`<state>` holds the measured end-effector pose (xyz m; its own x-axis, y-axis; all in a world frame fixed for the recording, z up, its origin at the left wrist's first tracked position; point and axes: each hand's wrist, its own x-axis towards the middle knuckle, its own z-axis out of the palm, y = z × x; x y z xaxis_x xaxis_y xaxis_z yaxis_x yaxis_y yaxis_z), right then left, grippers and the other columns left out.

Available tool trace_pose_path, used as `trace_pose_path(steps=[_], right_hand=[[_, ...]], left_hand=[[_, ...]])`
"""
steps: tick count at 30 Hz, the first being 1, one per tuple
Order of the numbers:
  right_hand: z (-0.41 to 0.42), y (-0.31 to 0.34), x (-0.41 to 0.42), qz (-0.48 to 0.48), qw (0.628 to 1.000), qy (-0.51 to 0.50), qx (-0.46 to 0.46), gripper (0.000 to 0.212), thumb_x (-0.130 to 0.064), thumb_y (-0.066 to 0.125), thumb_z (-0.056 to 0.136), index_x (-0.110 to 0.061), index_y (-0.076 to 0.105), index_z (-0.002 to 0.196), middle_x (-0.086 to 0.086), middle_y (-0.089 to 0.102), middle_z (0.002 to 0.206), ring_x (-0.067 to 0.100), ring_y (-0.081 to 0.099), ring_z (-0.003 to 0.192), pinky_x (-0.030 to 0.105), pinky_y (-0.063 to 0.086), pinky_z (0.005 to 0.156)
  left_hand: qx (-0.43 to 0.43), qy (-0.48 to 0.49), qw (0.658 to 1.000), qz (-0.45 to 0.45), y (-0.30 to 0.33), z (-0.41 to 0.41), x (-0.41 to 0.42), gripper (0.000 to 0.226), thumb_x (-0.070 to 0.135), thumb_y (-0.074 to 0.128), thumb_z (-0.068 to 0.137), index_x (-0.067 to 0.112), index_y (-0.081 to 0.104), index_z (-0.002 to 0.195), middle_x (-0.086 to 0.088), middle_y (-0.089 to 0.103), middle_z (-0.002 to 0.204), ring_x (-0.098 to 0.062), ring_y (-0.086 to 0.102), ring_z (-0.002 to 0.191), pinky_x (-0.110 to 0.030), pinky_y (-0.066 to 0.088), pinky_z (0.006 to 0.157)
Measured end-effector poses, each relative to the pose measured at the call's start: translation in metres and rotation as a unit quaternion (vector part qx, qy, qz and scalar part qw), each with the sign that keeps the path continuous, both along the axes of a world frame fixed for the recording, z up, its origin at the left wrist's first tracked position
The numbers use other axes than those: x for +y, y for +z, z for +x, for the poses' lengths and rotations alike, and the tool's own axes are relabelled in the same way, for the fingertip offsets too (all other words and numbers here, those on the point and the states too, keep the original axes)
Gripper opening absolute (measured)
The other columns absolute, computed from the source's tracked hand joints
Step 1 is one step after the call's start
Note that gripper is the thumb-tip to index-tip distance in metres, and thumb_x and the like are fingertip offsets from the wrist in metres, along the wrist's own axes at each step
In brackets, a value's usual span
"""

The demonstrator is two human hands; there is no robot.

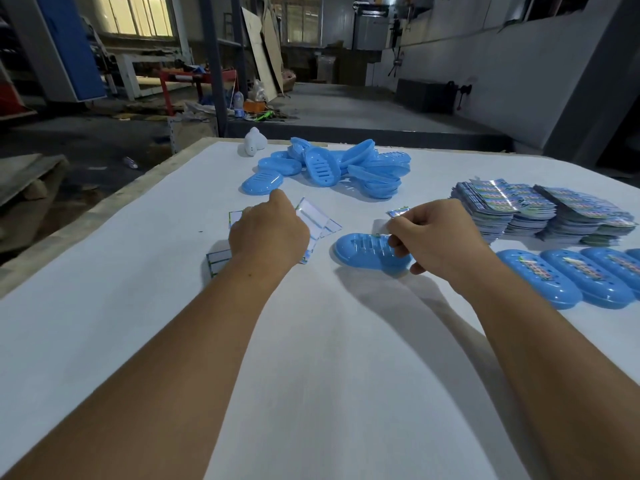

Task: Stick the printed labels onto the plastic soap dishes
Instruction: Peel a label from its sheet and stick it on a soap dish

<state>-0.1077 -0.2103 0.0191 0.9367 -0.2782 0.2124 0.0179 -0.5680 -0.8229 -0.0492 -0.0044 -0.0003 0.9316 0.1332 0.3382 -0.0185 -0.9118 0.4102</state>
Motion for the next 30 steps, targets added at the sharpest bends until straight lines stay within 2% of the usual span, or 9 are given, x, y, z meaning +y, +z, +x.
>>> trace_pose_path(steps=[5, 6, 8, 10, 12, 17, 23, 27, 30], right_hand=[[-0.002, -0.001, 0.003, 0.004, 1.000, -0.006, -0.022, 0.026, -0.021, 0.061, 0.081, -0.004, 0.069, 0.063, 0.013, 0.070, 0.064, 0.011, 0.062, 0.051, 0.021, 0.047, 0.040], [-0.002, -0.001, 0.004, -0.003, 1.000, -0.008, -0.029, 0.026, -0.023, 0.060, 0.079, -0.003, 0.068, 0.064, 0.015, 0.070, 0.066, 0.014, 0.061, 0.051, 0.026, 0.049, 0.039], [-0.004, 0.000, 0.006, -0.023, 0.999, -0.011, -0.044, 0.028, -0.028, 0.059, 0.075, -0.002, 0.067, 0.066, 0.019, 0.068, 0.067, 0.018, 0.058, 0.052, 0.042, 0.057, 0.044], [-0.005, 0.001, 0.010, -0.037, 0.997, -0.015, -0.060, 0.029, -0.031, 0.060, 0.071, -0.003, 0.067, 0.066, 0.015, 0.067, 0.063, 0.016, 0.053, 0.051, 0.049, 0.059, 0.057], [-0.006, 0.001, 0.012, -0.043, 0.996, -0.015, -0.077, 0.026, -0.031, 0.064, 0.072, -0.007, 0.068, 0.064, 0.008, 0.066, 0.059, 0.013, 0.049, 0.048, 0.046, 0.058, 0.058], [-0.005, -0.001, 0.013, -0.056, 0.994, -0.015, -0.093, 0.021, -0.030, 0.069, 0.074, -0.013, 0.066, 0.060, -0.004, 0.063, 0.054, 0.005, 0.045, 0.042, 0.031, 0.050, 0.052], [-0.001, -0.002, 0.009, -0.072, 0.993, 0.033, -0.082, 0.022, -0.028, 0.068, 0.083, -0.019, 0.073, 0.064, -0.008, 0.068, 0.057, 0.006, 0.051, 0.046, 0.036, 0.056, 0.057], [-0.003, -0.003, 0.006, -0.097, 0.988, 0.095, -0.066, 0.030, -0.037, 0.065, 0.096, -0.019, 0.077, 0.076, -0.005, 0.073, 0.069, 0.019, 0.066, 0.059, 0.037, 0.058, 0.051], [0.001, -0.003, 0.002, -0.083, 0.992, 0.062, -0.066, 0.032, -0.040, 0.068, 0.093, -0.019, 0.077, 0.071, -0.001, 0.072, 0.064, 0.019, 0.063, 0.051, 0.036, 0.056, 0.049]], left_hand=[[0.059, 0.020, 0.985, 0.160, 0.000, -0.003, 0.007, 0.027, 0.036, 0.047, 0.095, 0.024, 0.060, 0.116, -0.004, 0.059, 0.120, -0.027, 0.047, 0.116, -0.040, 0.037, 0.090], [0.029, 0.005, 0.992, 0.126, 0.001, -0.005, 0.003, 0.025, 0.038, 0.050, 0.094, 0.026, 0.063, 0.111, -0.002, 0.060, 0.116, -0.026, 0.049, 0.114, -0.040, 0.040, 0.091], [-0.024, -0.073, 0.995, -0.060, 0.005, -0.012, -0.008, 0.014, 0.038, 0.060, 0.088, 0.028, 0.069, 0.093, 0.008, 0.068, 0.098, -0.014, 0.058, 0.100, -0.036, 0.049, 0.084], [-0.010, -0.166, 0.949, -0.268, 0.009, -0.023, -0.022, 0.010, 0.034, 0.067, 0.081, 0.026, 0.072, 0.080, 0.013, 0.071, 0.077, 0.001, 0.063, 0.076, -0.026, 0.050, 0.067], [0.027, -0.231, 0.910, -0.344, 0.010, -0.033, -0.033, 0.011, 0.035, 0.071, 0.079, 0.024, 0.074, 0.078, 0.015, 0.072, 0.073, 0.003, 0.063, 0.067, -0.023, 0.051, 0.066], [0.074, -0.273, 0.879, -0.384, 0.004, -0.034, -0.039, 0.012, 0.032, 0.073, 0.085, 0.021, 0.078, 0.084, 0.011, 0.075, 0.076, 0.002, 0.063, 0.068, -0.021, 0.047, 0.068], [0.074, -0.260, 0.883, -0.383, 0.003, -0.032, -0.037, 0.009, 0.030, 0.073, 0.086, 0.025, 0.077, 0.080, 0.014, 0.075, 0.079, 0.003, 0.068, 0.076, -0.020, 0.048, 0.072], [0.063, -0.249, 0.887, -0.383, 0.004, -0.030, -0.032, 0.016, 0.045, 0.074, 0.081, 0.029, 0.078, 0.077, 0.017, 0.074, 0.078, 0.006, 0.066, 0.076, -0.022, 0.046, 0.070], [0.050, -0.242, 0.887, -0.389, 0.004, -0.028, -0.031, 0.023, 0.049, 0.078, 0.078, 0.027, 0.077, 0.077, 0.014, 0.074, 0.076, 0.004, 0.067, 0.073, -0.019, 0.046, 0.067]])
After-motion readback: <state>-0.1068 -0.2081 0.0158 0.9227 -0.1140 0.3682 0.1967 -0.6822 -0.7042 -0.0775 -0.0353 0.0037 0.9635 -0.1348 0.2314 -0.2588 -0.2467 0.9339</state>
